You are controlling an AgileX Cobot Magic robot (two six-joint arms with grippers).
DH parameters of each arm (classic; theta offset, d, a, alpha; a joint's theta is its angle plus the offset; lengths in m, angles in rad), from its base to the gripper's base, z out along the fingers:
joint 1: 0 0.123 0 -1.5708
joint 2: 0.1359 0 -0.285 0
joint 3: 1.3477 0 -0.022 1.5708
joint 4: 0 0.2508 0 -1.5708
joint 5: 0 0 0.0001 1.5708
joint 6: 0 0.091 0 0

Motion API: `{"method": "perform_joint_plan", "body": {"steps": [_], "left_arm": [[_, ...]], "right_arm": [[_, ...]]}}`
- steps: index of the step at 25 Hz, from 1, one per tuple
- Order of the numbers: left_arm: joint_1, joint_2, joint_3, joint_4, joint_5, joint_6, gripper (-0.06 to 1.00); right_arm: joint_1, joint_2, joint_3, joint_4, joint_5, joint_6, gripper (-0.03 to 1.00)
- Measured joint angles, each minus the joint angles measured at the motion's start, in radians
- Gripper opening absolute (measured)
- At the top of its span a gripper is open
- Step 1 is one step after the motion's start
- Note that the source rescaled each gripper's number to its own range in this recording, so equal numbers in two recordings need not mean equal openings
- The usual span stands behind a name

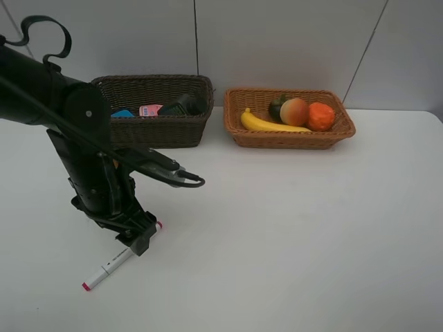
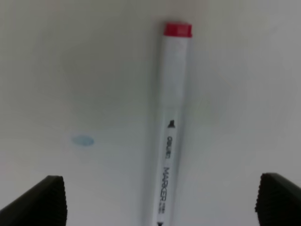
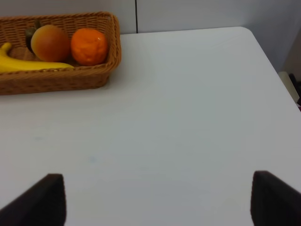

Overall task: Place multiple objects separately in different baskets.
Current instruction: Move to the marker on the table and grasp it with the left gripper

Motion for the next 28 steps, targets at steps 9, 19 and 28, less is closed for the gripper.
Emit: {"method": "perform_joint_plan", "body": {"steps": [9,19,28], "left_arm": [[-0.001,0.070,0.000,0.031,-0.018,0.025,1.00],[-0.020,0.098,0.000,0.071,-0.035,0.094,1.00],[-0.035,0.121,0.000,0.053,-0.051,0.088,1.00]], "right_arm": [[0.000,0.000,0.000,0.000,0.000,0.000,1.00],[0.000,0.000,0.000,0.000,0.000,0.000,1.00],[0.000,0.000,0.000,0.000,0.000,0.000,1.00]]}}
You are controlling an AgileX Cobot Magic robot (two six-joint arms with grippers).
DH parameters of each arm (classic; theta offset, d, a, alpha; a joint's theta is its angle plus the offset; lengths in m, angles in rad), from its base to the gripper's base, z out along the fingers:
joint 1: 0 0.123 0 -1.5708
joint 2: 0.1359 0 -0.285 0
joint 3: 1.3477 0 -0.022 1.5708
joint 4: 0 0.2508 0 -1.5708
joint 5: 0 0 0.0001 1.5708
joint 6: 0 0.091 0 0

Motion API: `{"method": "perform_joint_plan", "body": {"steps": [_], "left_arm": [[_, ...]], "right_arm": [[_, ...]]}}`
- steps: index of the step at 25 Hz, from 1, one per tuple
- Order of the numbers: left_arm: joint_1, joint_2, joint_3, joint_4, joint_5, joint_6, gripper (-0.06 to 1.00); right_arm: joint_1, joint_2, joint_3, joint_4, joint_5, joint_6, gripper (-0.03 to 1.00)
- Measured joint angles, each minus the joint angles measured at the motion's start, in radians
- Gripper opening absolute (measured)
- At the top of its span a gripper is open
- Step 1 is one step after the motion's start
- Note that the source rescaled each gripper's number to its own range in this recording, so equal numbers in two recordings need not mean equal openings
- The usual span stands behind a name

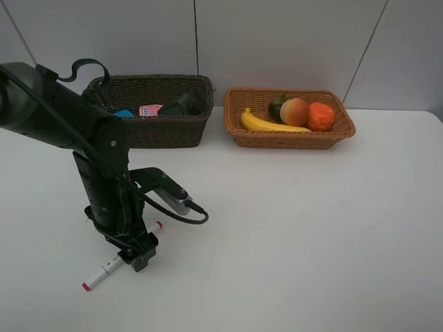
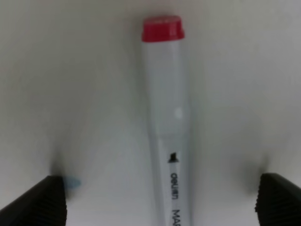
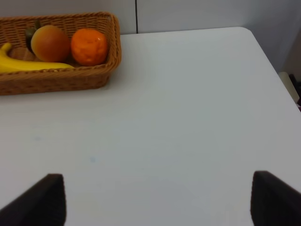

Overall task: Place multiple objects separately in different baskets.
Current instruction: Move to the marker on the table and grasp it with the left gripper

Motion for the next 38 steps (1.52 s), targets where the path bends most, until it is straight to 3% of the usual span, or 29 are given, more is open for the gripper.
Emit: {"method": "perform_joint_plan", "body": {"steps": [20,22,23,26,27,38], "left_arm": [[-0.001,0.000,0.000,0.000,-0.003,-0.004,0.98],[-0.001,0.000,0.000,0.000,-0.003,-0.004,0.84],[-0.001,0.000,0.000,0.000,-0.003,-0.004,0.69],[-0.001,0.000,0.000,0.000,-0.001,-0.004,0.05],[-0.001,0.000,0.000,0.000,0.002,-0.004,0.00],[-0.001,0.000,0.000,0.000,0.014,-0.004,0.03]], "right_arm": [[0.000,0.000,0.000,0.000,0.000,0.000,1.00],[0.000,0.000,0.000,0.000,0.000,0.000,1.00],[0.000,0.000,0.000,0.000,0.000,0.000,1.00],[0.000,0.000,0.000,0.000,0.000,0.000,1.00],[0.000,0.000,0.000,0.000,0.000,0.000,1.00],[0.000,0.000,0.000,0.000,0.000,0.000,1.00]]}}
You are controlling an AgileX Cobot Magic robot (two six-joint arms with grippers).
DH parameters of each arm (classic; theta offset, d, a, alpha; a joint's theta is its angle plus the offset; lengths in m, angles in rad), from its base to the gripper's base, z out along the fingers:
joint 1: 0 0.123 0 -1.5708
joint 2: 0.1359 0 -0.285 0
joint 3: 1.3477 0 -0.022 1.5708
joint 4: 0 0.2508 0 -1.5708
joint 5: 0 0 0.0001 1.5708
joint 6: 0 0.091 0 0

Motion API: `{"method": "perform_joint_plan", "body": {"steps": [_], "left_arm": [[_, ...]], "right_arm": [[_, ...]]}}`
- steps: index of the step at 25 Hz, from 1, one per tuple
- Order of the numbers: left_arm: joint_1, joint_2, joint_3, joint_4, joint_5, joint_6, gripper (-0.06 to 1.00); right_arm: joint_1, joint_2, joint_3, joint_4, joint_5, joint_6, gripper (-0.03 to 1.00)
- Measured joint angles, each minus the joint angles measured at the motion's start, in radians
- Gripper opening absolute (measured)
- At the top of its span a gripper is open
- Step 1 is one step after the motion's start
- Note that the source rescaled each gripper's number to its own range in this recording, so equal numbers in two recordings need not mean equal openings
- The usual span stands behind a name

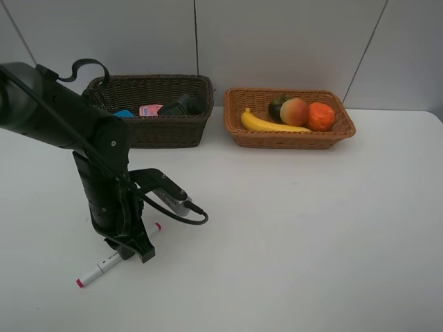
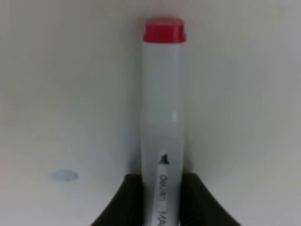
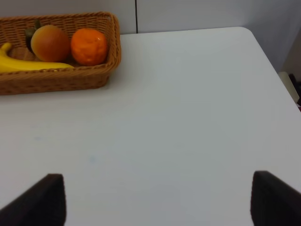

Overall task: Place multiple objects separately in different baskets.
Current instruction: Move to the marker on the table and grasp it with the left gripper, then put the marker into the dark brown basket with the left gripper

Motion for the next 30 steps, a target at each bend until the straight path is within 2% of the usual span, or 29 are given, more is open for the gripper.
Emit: {"method": "perform_joint_plan", "body": {"steps": [6,11,16,21,24,30], "left_arm": [[0.000,-0.007,-0.003,0.000,0.016,0.000,0.03],[0.000,-0.094,-0.081,0.026,0.141,-0.023,0.03],[0.000,-0.202,-0.273,0.117,0.315,-0.063,0.03],[0.012,-0.223,-0.541,0.298,0.488,-0.088,0.03],[0.052,-0.218,-0.691,0.354,0.503,-0.089,0.03],[0.191,-0.130,-0.846,0.363,0.482,-0.089,0.03]], "right_arm": [[0.000,0.000,0.000,0.000,0.000,0.000,1.00],[0.000,0.000,0.000,0.000,0.000,0.000,1.00],[0.000,0.000,0.000,0.000,0.000,0.000,1.00],[0.000,0.000,0.000,0.000,0.000,0.000,1.00],[0.000,0.000,0.000,0.000,0.000,0.000,1.00],[0.000,0.000,0.000,-0.001,0.000,0.000,1.00]]}}
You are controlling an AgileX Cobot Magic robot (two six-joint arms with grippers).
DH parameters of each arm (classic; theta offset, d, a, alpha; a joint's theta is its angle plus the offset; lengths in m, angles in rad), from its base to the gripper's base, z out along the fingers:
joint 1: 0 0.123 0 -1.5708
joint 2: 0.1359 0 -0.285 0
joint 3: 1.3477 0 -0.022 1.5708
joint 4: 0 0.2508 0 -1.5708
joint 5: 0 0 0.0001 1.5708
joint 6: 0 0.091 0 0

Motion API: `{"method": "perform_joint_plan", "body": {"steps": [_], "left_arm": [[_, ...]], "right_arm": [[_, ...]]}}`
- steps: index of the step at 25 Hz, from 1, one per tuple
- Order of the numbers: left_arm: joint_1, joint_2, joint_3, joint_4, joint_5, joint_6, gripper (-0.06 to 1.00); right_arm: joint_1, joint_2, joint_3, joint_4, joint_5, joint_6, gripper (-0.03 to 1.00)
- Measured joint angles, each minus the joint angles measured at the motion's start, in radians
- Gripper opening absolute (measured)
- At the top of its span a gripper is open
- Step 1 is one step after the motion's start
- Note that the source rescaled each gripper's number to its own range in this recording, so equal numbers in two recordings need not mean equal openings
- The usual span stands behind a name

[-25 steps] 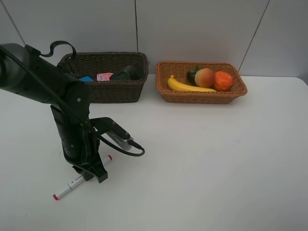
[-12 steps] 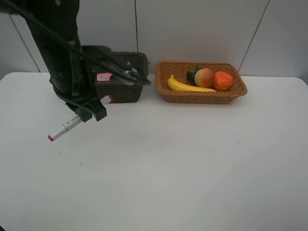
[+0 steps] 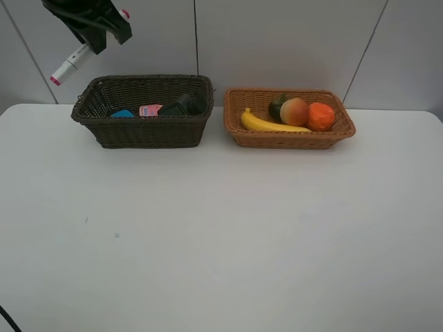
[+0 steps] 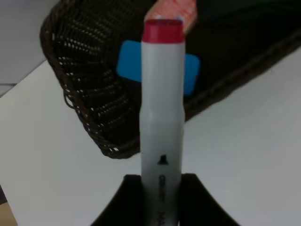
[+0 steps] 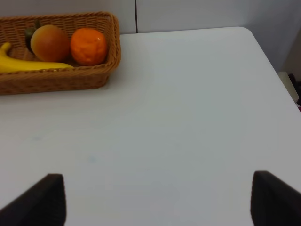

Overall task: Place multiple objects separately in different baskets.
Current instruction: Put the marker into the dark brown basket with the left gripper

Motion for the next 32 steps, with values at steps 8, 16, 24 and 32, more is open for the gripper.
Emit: {"method": "perform_joint_plan", "body": {"steps": [8,16,24,32], "left_arm": [[0.160,0.189,-0.025,-0.108,-0.199,-0.001,0.03],[0.223,0.340,-0.025,-0.162,-0.434,-0.001,0.03],[0.227,0.443,-0.028,-0.190,-0.584,-0.001,0.03],[0.227,0.453,-0.030,-0.211,-0.598,0.000,0.03]], "right_arm": [[0.000,0.000,0.000,0.000,0.000,0.000,1.00],[0.000,0.000,0.000,0.000,0.000,0.000,1.00],[0.000,0.000,0.000,0.000,0.000,0.000,1.00],[0.000,0.000,0.000,0.000,0.000,0.000,1.00]]}}
